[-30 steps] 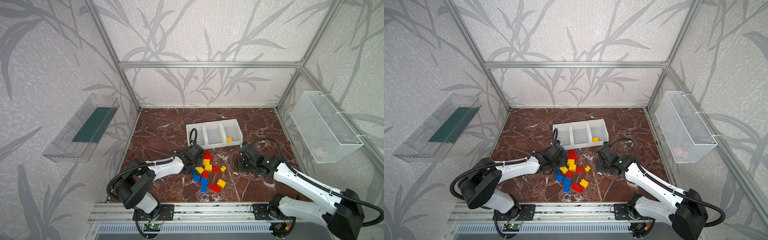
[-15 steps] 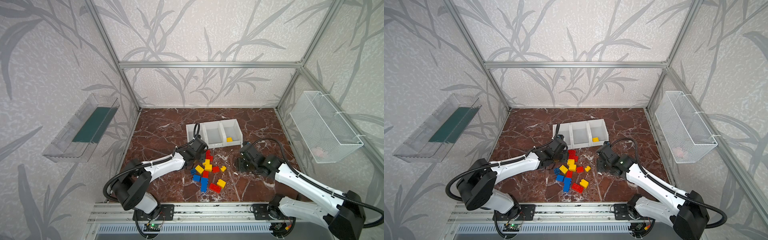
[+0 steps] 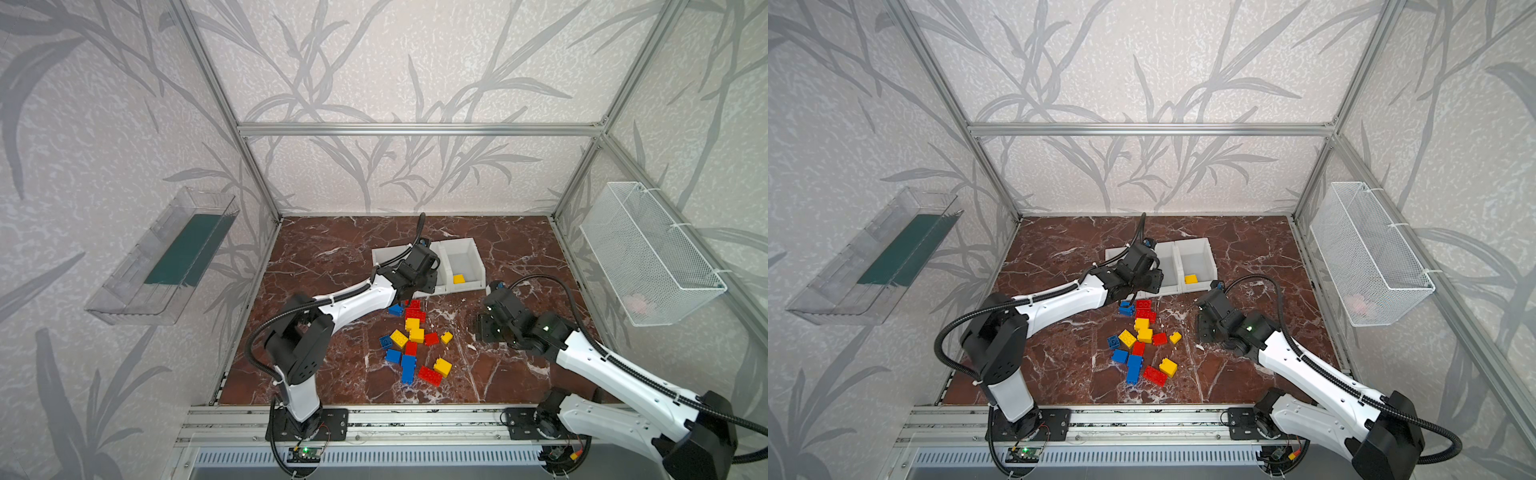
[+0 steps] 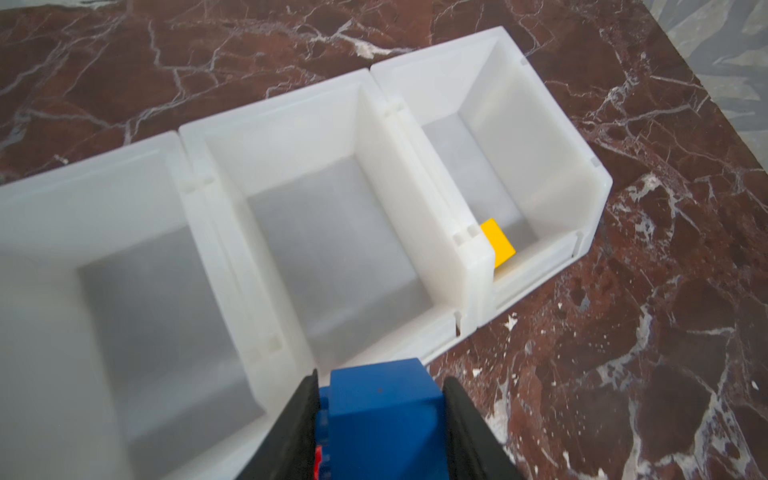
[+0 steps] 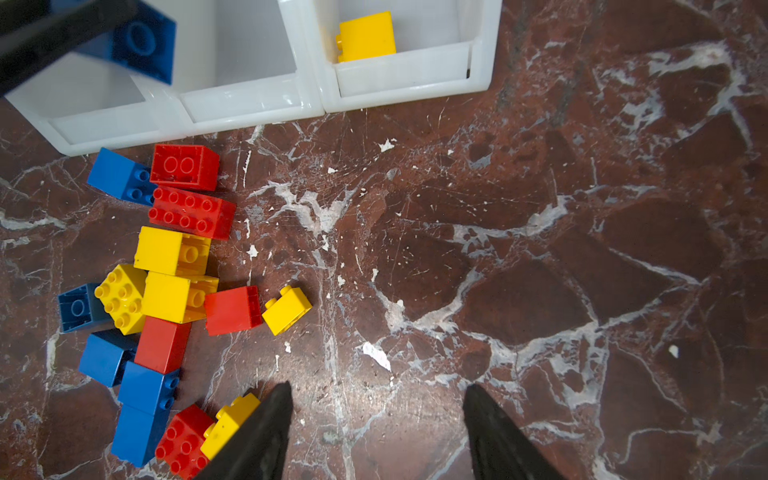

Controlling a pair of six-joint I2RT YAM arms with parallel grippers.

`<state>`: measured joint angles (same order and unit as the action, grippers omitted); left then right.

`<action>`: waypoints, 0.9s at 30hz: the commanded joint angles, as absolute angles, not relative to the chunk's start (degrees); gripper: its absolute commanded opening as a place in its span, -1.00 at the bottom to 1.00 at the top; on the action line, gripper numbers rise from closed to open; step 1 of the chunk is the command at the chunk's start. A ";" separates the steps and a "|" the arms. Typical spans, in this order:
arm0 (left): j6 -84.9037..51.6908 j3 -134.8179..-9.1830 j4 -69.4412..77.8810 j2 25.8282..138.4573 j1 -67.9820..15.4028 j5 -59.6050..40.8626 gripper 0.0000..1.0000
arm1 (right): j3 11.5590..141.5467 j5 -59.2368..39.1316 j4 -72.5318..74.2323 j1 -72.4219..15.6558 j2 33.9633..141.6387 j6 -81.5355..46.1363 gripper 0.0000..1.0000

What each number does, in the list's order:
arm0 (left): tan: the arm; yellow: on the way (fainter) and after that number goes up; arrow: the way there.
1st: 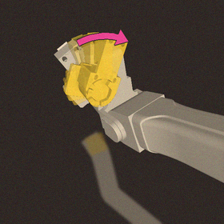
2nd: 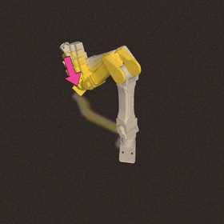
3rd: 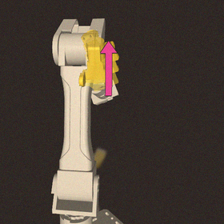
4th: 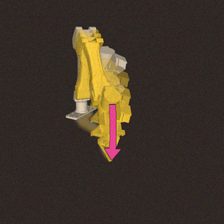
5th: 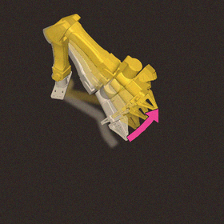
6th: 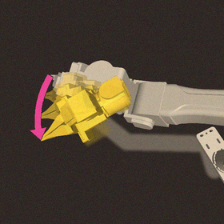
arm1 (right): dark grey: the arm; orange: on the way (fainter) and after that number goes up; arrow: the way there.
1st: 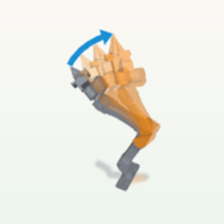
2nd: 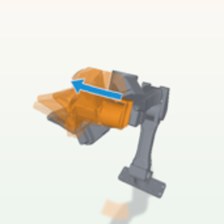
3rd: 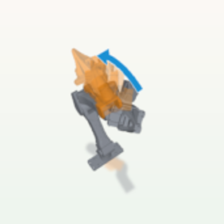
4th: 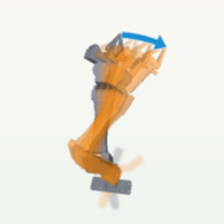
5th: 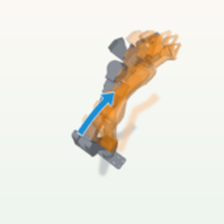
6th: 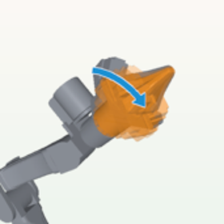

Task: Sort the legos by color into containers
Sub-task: 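Lift the blue brick into the middle bin compartment and release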

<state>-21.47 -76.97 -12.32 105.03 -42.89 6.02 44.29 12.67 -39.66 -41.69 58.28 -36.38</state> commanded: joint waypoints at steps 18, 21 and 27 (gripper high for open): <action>-19.51 -83.37 -14.58 108.50 -40.48 7.91 0.38 | 45.44 13.62 -41.38 -41.93 58.73 -34.04 0.42; -20.44 -77.85 -11.79 103.46 -39.95 8.22 0.39 | 45.45 13.20 -41.56 -41.94 59.96 -33.84 0.43; -21.73 -66.53 -10.98 92.15 -38.12 8.17 0.41 | 45.44 9.51 -40.56 -42.01 62.92 -33.03 0.42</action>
<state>-20.58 -70.02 -11.88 96.66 -39.09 7.01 44.29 11.46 -40.56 -41.69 61.89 -33.93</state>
